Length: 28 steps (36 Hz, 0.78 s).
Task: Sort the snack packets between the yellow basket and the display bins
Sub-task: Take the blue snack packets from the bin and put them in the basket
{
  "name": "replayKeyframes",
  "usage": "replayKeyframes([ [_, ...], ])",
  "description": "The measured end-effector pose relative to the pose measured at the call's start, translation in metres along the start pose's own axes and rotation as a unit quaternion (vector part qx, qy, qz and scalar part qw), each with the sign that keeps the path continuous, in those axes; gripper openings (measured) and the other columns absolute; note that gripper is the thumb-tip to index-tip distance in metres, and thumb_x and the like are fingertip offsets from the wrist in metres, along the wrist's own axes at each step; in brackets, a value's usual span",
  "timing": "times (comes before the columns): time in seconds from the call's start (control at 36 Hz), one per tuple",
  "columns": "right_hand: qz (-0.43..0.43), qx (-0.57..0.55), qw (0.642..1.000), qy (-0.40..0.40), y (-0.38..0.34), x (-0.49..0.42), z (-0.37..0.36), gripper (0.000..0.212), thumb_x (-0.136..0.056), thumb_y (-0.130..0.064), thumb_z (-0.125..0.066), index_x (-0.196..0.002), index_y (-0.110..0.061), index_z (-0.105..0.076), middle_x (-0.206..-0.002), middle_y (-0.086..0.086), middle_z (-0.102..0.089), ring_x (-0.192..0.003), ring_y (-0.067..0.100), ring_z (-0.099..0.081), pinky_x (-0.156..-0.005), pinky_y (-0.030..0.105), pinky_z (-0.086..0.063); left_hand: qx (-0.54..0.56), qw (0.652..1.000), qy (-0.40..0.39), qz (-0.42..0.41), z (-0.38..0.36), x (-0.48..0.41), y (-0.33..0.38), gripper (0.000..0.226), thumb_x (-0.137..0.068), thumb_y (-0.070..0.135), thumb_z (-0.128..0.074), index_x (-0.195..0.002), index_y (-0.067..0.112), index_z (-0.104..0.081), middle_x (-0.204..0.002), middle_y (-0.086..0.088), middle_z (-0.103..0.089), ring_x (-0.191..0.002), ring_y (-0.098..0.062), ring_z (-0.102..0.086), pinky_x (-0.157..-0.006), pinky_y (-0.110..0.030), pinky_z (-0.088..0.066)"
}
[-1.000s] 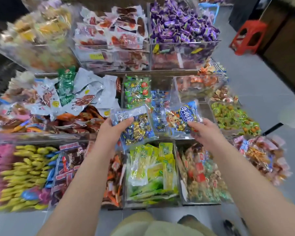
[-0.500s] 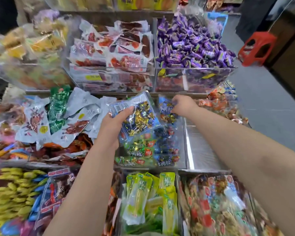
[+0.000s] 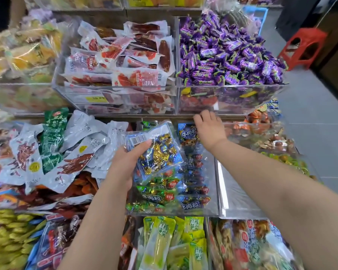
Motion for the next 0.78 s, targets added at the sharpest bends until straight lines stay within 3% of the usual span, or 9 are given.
replayKeyframes([
  [0.08,0.003,-0.065,0.998,-0.025,-0.003,0.003,-0.007,0.032,-0.087,-0.011,-0.055,-0.116,-0.008,-0.043,-0.109,0.013,-0.050,-0.092,0.032,-0.054,-0.057,0.034,-0.037,-0.004,1.000,0.007,0.004,0.001,-0.001,-0.001,0.055,-0.053,0.041,-0.086,-0.100,0.020,-0.066,-0.099,-0.008,-0.074,-0.095,-0.030,-0.070,-0.092,-0.057,-0.050],
  [0.17,0.058,-0.106,0.991,-0.051,-0.012,0.006,-0.018,0.034,-0.093,-0.030,-0.052,-0.121,-0.011,-0.047,-0.114,0.011,-0.052,-0.097,0.033,-0.055,-0.062,0.035,-0.042,0.010,1.000,0.008,0.017,0.003,-0.002,-0.003,0.058,-0.053,0.038,-0.089,-0.101,0.018,-0.065,-0.106,-0.014,-0.071,-0.095,-0.033,-0.070,-0.086,-0.054,-0.055],
  [0.25,0.053,-0.134,0.984,-0.103,-0.017,0.002,-0.025,0.040,-0.093,-0.026,-0.054,-0.129,-0.011,-0.045,-0.121,0.013,-0.052,-0.104,0.034,-0.054,-0.080,0.039,-0.047,0.049,0.998,0.011,0.024,0.004,-0.003,-0.004,0.068,-0.048,0.038,-0.083,-0.109,0.013,-0.062,-0.100,-0.012,-0.073,-0.079,-0.023,-0.073,-0.058,-0.032,-0.058],
  [0.36,0.008,-0.138,0.984,-0.114,-0.020,-0.008,-0.027,0.034,-0.090,-0.009,-0.056,-0.121,-0.006,-0.045,-0.116,0.016,-0.052,-0.099,0.036,-0.056,-0.076,0.038,-0.047,0.074,0.997,0.027,0.025,0.006,0.000,-0.002,0.069,-0.052,0.036,-0.079,-0.114,0.012,-0.060,-0.084,-0.003,-0.076,-0.072,-0.019,-0.073,-0.050,-0.028,-0.055],
  [0.5,-0.034,-0.218,0.970,-0.104,-0.021,-0.005,-0.025,0.028,-0.089,-0.009,-0.057,-0.116,-0.004,-0.051,-0.114,0.016,-0.052,-0.102,0.034,-0.055,-0.082,0.034,-0.043,0.068,0.996,0.033,0.041,0.013,0.003,-0.004,0.098,-0.042,0.045,-0.087,-0.127,0.008,-0.055,-0.107,-0.009,-0.072,-0.093,-0.026,-0.071,-0.073,-0.039,-0.058],
  [0.58,-0.131,-0.429,0.893,-0.043,-0.014,0.009,-0.010,0.013,-0.089,-0.019,-0.061,-0.099,-0.012,-0.064,-0.097,0.003,-0.062,-0.088,0.018,-0.057,-0.077,0.026,-0.044,0.064,0.997,0.024,0.041,0.013,0.007,-0.002,0.113,-0.037,0.052,-0.089,-0.132,0.006,-0.050,-0.120,-0.013,-0.066,-0.104,-0.030,-0.067,-0.086,-0.047,-0.055],
  [0.67,-0.228,-0.695,0.678,-0.073,-0.021,0.037,0.006,0.013,-0.091,-0.029,-0.060,-0.084,-0.019,-0.066,-0.079,-0.004,-0.066,-0.076,0.013,-0.061,-0.068,0.026,-0.051,0.055,0.997,0.030,0.033,0.011,0.012,0.000,0.123,-0.034,0.056,-0.087,-0.136,0.005,-0.043,-0.128,-0.014,-0.060,-0.112,-0.032,-0.061,-0.095,-0.052,-0.050],
  [0.69,-0.225,-0.731,0.639,-0.085,-0.025,0.047,0.012,0.016,-0.090,-0.032,-0.060,-0.084,-0.019,-0.068,-0.078,-0.004,-0.067,-0.073,0.012,-0.062,-0.065,0.025,-0.051,0.049,0.998,0.028,0.027,0.009,0.013,-0.001,0.121,-0.035,0.056,-0.089,-0.136,0.006,-0.043,-0.128,-0.012,-0.059,-0.113,-0.029,-0.060,-0.096,-0.050,-0.049],
  [0.78,-0.145,-0.725,0.658,-0.139,-0.040,0.073,0.031,0.008,-0.084,-0.039,-0.066,-0.081,-0.033,-0.071,-0.076,-0.016,-0.070,-0.067,-0.003,-0.062,-0.059,0.013,-0.047,0.003,1.000,0.008,0.002,-0.003,0.018,-0.002,0.077,-0.040,0.050,-0.086,-0.104,0.020,-0.058,-0.093,0.009,-0.074,-0.087,-0.005,-0.069,-0.074,-0.025,-0.055],
])
Point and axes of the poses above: each hand's wrist, its own x-axis away from the middle knuckle, its own z-axis out of the back of the hand, y = z × x, the point moved 6 cm from there along -x, towards the middle knuckle
